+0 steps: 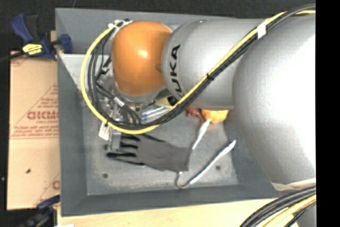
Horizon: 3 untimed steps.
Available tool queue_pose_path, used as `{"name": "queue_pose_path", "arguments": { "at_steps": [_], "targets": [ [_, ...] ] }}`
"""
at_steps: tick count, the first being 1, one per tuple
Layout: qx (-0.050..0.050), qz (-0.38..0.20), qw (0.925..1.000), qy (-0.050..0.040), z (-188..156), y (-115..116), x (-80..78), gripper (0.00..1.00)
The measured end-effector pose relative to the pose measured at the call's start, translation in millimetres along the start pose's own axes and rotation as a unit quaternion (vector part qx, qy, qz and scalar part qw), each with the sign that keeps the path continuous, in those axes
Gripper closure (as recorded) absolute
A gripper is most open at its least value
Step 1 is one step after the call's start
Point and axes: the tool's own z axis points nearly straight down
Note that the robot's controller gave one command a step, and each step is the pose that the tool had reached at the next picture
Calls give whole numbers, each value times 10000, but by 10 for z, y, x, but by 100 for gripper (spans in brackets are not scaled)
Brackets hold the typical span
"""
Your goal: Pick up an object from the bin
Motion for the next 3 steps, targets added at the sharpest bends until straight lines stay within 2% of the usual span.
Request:
{"name": "queue_pose_path", "arguments": {
  "at_steps": [1,2,3],
  "targets": [
    [-9,26,10000,-38,-51,-11,-18,0],
    [5,316,9995,-6,1008,-961,135,0],
    [-23,-925,9956,-114,970,-1129,-469,0]
  ]
}}
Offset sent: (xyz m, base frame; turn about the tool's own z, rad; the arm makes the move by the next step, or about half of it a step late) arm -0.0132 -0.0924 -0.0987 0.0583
